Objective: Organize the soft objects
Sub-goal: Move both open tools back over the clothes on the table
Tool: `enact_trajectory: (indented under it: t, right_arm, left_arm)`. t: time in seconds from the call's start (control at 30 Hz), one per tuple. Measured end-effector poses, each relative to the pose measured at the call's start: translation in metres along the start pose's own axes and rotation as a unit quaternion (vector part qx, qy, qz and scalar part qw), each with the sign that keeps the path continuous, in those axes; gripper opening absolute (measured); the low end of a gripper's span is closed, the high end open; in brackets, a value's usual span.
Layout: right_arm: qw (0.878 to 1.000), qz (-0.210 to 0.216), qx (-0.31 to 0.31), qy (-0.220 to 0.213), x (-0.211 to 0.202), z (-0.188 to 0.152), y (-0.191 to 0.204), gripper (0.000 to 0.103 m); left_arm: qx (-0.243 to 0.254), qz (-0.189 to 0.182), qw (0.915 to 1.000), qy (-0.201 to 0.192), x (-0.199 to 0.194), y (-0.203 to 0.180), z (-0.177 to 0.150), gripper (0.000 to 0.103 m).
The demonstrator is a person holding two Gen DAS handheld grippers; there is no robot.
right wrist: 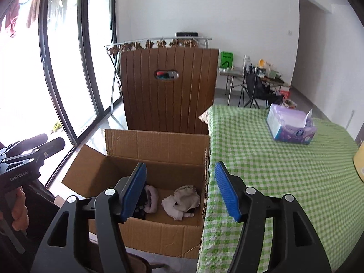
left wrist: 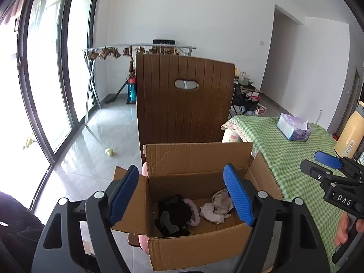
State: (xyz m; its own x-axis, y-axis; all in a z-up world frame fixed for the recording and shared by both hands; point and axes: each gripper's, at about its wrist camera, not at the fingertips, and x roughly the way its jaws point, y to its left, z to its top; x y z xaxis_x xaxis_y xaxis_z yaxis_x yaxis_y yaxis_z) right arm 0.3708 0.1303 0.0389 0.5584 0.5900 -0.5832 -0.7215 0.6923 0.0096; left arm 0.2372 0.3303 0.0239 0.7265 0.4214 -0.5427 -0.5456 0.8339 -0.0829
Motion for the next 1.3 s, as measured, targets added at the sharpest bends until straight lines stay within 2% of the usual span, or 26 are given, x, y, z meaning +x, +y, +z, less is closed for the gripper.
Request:
enact_trajectory:
  t: [0.03,0.07,0.13,0.2,0.3,0.47,0.67,0.87,1.0,1.07,1.17,1.3]
  right_arm:
    - [1.0,-0.002,-0.002,-0.017,-0.011,0.0,0.003,0.062]
    - [0.999,-0.006,-0.003,-0.038,-0.024,0.0,0.006,0.068]
    - [0.997,-0.018,-0.006,-0.078,-0.046,-0.003,0.011,0.075]
    - [0.994,-0.024,-0.011,-0.111,-0.066,-0.005,0.016,0.083]
    - [0.991,-0.023,-0.018,-0.132,-0.09,-0.009,0.021,0.086]
    - [0.99,-0.038,-0.019,-0.137,-0.116,-0.02,0.019,0.086]
    - [0.988,-0.064,0.016,-0.141,-0.146,-0.036,-0.007,0.086]
    - [0.981,-0.122,0.052,-0.142,-0.186,-0.067,-0.05,0.086]
    - [0.969,-0.187,0.089,-0.132,-0.227,-0.101,-0.092,0.086]
    - [0.961,-0.228,0.104,-0.116,-0.248,-0.121,-0.11,0.086]
    - [0.942,-0.29,0.136,-0.097,-0.286,-0.162,-0.139,0.086]
    - [0.906,-0.365,0.204,-0.068,-0.339,-0.221,-0.172,0.086]
  left_arm:
    - [0.003,0.002,0.9998,-0.018,-0.011,-0.002,0.0,0.079]
    - [0.006,0.005,0.999,-0.044,-0.026,-0.004,-0.001,0.086]
    - [0.009,0.0,0.9967,-0.08,-0.048,-0.007,-0.002,0.092]
    - [0.013,-0.013,0.9945,-0.103,-0.069,-0.011,-0.006,0.094]
    - [0.018,-0.019,0.9925,-0.119,-0.09,-0.016,-0.011,0.096]
    - [0.015,-0.024,0.9918,-0.124,-0.109,-0.026,-0.013,0.096]
    - [0.037,-0.04,0.9906,-0.125,-0.125,-0.047,-0.019,0.096]
    - [0.058,-0.096,0.9874,-0.111,-0.13,-0.098,-0.027,0.096]
    - [0.083,-0.149,0.9804,-0.099,-0.128,-0.149,-0.04,0.096]
    - [0.103,-0.182,0.9735,-0.093,-0.128,-0.179,-0.048,0.096]
    - [0.132,-0.224,0.9617,-0.085,-0.129,-0.22,-0.057,0.096]
    - [0.17,-0.281,0.9413,-0.076,-0.133,-0.276,-0.074,0.096]
